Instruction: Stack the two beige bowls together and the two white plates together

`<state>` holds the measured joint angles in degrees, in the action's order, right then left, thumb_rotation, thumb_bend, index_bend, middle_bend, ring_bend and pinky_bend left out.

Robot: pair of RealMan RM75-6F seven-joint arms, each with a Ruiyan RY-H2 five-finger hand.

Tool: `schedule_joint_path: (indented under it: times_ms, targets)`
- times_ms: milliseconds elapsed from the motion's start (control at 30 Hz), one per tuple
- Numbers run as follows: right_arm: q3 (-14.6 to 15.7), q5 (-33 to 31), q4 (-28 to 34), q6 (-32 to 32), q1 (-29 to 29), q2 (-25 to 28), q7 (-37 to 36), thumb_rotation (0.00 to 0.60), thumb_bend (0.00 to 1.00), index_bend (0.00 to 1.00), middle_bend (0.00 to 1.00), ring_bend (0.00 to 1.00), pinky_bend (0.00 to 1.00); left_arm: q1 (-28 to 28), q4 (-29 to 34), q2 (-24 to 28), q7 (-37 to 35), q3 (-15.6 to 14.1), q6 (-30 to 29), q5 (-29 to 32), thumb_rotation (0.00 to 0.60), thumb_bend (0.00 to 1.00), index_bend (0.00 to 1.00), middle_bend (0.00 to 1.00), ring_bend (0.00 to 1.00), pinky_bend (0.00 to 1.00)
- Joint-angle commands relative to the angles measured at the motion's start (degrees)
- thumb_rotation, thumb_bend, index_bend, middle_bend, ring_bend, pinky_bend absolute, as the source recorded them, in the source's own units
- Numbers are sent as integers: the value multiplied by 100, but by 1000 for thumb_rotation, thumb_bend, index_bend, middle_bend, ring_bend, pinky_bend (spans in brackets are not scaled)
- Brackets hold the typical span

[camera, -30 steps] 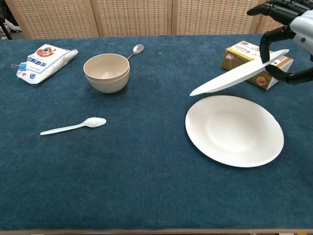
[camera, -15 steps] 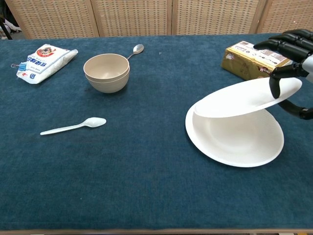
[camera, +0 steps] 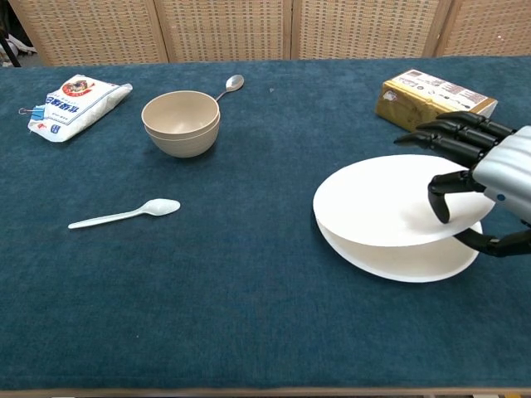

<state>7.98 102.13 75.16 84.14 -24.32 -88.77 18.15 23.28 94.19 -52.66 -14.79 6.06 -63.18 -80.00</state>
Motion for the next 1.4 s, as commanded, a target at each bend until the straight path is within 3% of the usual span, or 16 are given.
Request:
schedule_joint_path:
  times_ms: [33,100,200,233,300,400,567,733,967,1133,1400]
  targets:
    - [47,-38,376,-340,-26,150,195,600,472,507,43,0,0,5,-6,1,3,1,13,12,600,258,0,0,0,0]
    - [52,-100,561,-563,-49,260,381,600,472,394,22,0,0,10,-6,-1,0,0,21,11,600,258,0,0,0,0]
    - [7,-352,886,-930,-62,422,657,600,469,146,0,0,0,12,-11,-3,1,-1,19,6,600,258,0,0,0,0]
    - [-21,-454,999,-1040,-66,468,729,600,444,69,0,0,0,12,-13,-4,0,-1,20,9,600,258,0,0,0,0]
    - [-86,-589,1194,-1170,-66,550,881,600,342,10,0,0,0,12,-12,-2,-9,-3,22,8,600,258,0,0,0,0]
    - [-136,-672,1431,-1259,-55,678,1027,600,216,0,0,0,0,11,-19,-2,-6,-1,19,14,600,258,0,0,0,0]
    - [-125,-745,1757,-1384,-51,883,1048,600,198,0,0,0,0,13,-14,2,-8,-1,24,19,600,258,0,0,0,0]
    - [-41,-905,2503,-1793,-156,1422,767,600,190,0,0,0,0,9,-7,6,-6,-2,18,18,600,258,0,0,0,0]
    - [-24,-744,2639,-1741,-124,1745,517,600,189,0,0,0,0,-2,24,12,15,-28,7,-19,600,258,0,0,0,0]
    - [-109,-643,2477,-1077,250,1764,589,600,189,0,0,0,0,-141,29,30,112,-70,-184,-6,600,258,0,0,0,0]
    - [-422,-554,2212,250,916,1621,121,600,159,0,0,0,0,-548,90,178,2,-292,-713,-335,600,258,0,0,0,0]
